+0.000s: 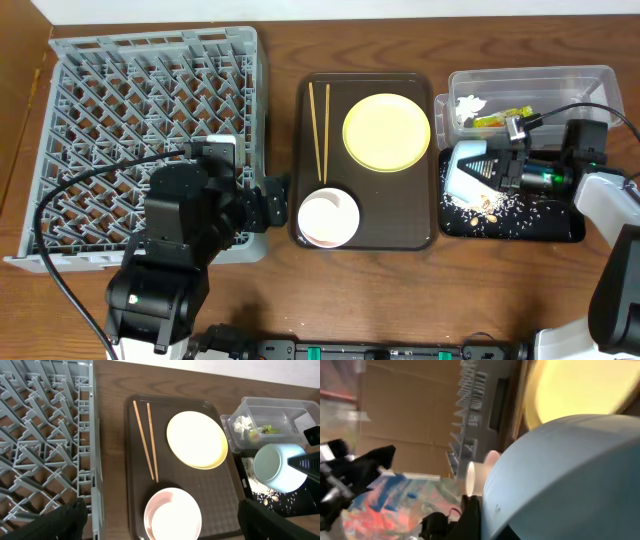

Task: Sort waste into correct bins and load items into the dishwasher
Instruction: 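Tip the light-blue bowl over the black tray to dump rice, then return the light-blue bowl to the brown tray with the right gripper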

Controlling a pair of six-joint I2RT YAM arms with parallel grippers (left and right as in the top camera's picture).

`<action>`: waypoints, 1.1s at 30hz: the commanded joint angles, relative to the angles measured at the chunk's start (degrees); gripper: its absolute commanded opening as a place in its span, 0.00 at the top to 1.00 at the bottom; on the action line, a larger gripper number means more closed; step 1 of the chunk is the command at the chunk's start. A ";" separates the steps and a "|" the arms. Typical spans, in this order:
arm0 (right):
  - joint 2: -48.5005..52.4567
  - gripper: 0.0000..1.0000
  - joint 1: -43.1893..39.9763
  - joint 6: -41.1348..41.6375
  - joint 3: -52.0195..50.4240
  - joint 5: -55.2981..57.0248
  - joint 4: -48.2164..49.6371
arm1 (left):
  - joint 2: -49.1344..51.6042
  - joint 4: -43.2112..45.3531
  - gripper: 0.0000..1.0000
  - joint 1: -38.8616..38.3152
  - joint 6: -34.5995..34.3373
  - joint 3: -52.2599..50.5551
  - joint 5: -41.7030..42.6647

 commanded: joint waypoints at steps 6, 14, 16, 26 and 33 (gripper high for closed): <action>-22.38 0.99 16.65 -1.79 4.83 34.99 -10.88 | -0.09 0.02 0.04 0.24 -0.33 1.05 0.55; -22.16 0.99 53.29 3.26 4.79 77.83 -11.52 | -0.09 0.00 0.04 0.24 -0.33 1.05 0.55; -17.62 0.99 56.87 5.92 4.79 83.49 -11.26 | -0.09 0.02 0.04 0.24 -0.33 1.05 0.55; -8.35 0.48 57.55 8.61 5.01 77.59 -7.41 | -0.09 0.02 0.04 0.24 -0.33 1.05 0.55; -12.57 0.47 53.55 9.33 7.74 64.04 -7.48 | -0.09 0.02 0.04 0.24 -0.35 1.05 0.57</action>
